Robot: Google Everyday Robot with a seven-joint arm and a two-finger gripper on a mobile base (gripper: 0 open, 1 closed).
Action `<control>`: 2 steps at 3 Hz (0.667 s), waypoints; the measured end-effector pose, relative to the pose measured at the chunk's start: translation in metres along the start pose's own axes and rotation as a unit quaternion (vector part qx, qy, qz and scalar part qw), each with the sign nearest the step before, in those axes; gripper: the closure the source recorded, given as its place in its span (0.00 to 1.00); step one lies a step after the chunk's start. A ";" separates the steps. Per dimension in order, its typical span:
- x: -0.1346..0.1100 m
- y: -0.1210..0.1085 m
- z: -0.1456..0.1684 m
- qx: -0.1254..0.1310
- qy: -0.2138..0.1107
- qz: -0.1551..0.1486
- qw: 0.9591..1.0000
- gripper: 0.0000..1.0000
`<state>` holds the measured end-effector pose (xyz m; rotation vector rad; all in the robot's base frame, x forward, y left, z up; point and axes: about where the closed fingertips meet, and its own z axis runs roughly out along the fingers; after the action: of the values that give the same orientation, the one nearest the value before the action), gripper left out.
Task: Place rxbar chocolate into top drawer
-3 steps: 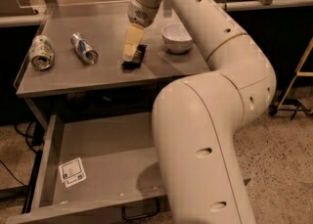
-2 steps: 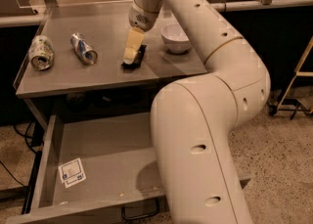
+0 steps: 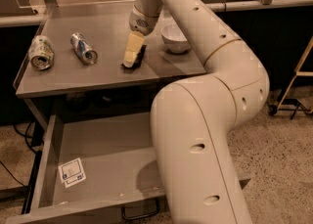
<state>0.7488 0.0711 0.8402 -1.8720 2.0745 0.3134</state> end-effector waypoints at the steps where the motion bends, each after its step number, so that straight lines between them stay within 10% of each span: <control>1: 0.004 -0.002 0.013 -0.007 0.001 0.009 1.000 0.00; 2: 0.006 -0.004 0.021 -0.002 0.006 0.010 1.000 0.00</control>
Offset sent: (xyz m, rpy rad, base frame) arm -0.0023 -0.0039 -0.0200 -0.0189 0.0551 -0.0163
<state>0.7545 0.0724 0.8190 -1.8603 2.1030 0.3121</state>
